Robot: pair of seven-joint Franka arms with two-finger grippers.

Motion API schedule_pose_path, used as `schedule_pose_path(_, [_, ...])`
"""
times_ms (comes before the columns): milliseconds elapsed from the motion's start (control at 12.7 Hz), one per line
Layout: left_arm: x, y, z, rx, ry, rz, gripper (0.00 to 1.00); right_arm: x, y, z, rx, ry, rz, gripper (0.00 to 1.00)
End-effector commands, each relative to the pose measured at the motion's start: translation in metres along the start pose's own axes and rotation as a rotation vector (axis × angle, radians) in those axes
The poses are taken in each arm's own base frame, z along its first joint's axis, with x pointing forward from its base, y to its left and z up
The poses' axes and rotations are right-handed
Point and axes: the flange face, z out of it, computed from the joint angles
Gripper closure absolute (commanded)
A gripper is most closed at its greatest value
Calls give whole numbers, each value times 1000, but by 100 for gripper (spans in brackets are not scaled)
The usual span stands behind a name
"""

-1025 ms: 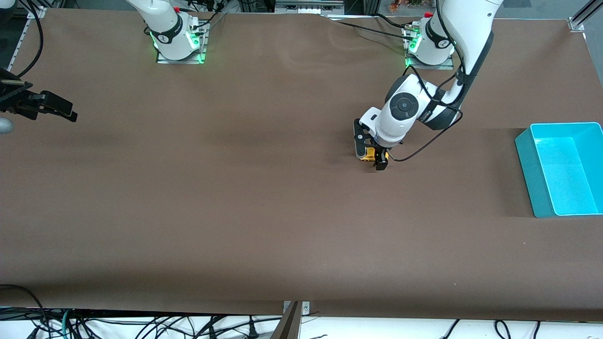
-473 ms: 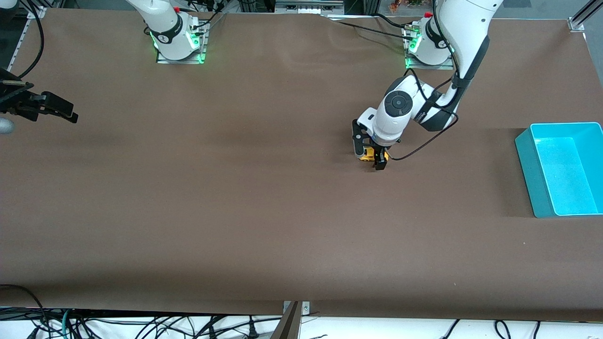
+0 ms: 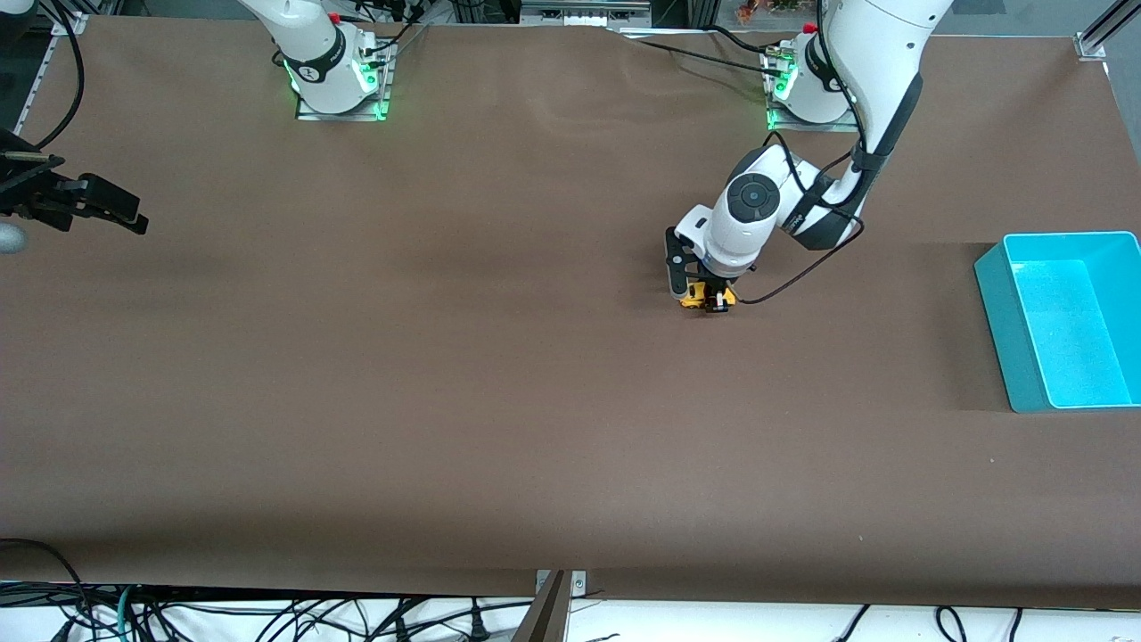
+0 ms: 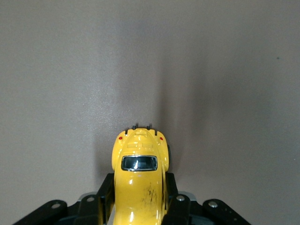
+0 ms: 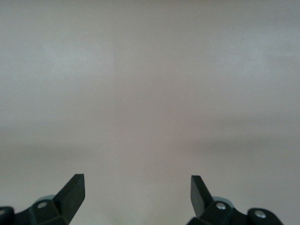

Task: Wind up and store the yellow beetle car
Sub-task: 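Carry the car with the left gripper over the teal bin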

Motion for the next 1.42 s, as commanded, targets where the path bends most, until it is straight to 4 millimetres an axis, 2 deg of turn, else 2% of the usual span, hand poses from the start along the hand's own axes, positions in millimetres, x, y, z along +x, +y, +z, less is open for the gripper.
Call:
schedule_pose_path(0, [-5,-9,-23,46,3,-1,92,-4,-1,-4,14,10,10,0])
schedule_pose_path(315, [-42,-34,-88,59,-52,-89,88,-3,-1,-3,14,10,10,0])
schedule_pose_path(552, [-104,-58,-123,52,-85,-131,86,-2,-1,-2,14,9,9,0])
schedule_pose_path(631, [-132,-70,-129,34,-48,-130,86,-2,-1,-1,14,7,9,0])
schedule_pose_path(789, [-202,-92,-137,8,20,-106,86,-2,-1,-2,14,7,9,0])
schedule_pose_path(946, [-269,-108,-147,-15,9,-69,86,-3,-1,-1,14,1,9,0])
schedule_pose_path(1104, [-340,-111,-150,-33,-2,-53,86,-4,-2,-2,14,-1,7,0])
schedule_pose_path(1183, [-382,-111,-153,-26,-5,-46,86,-5,-1,-3,14,-1,9,0])
schedule_pose_path(1341, [-452,-109,-165,1,-17,-35,86,-6,-2,-3,14,-4,7,0])
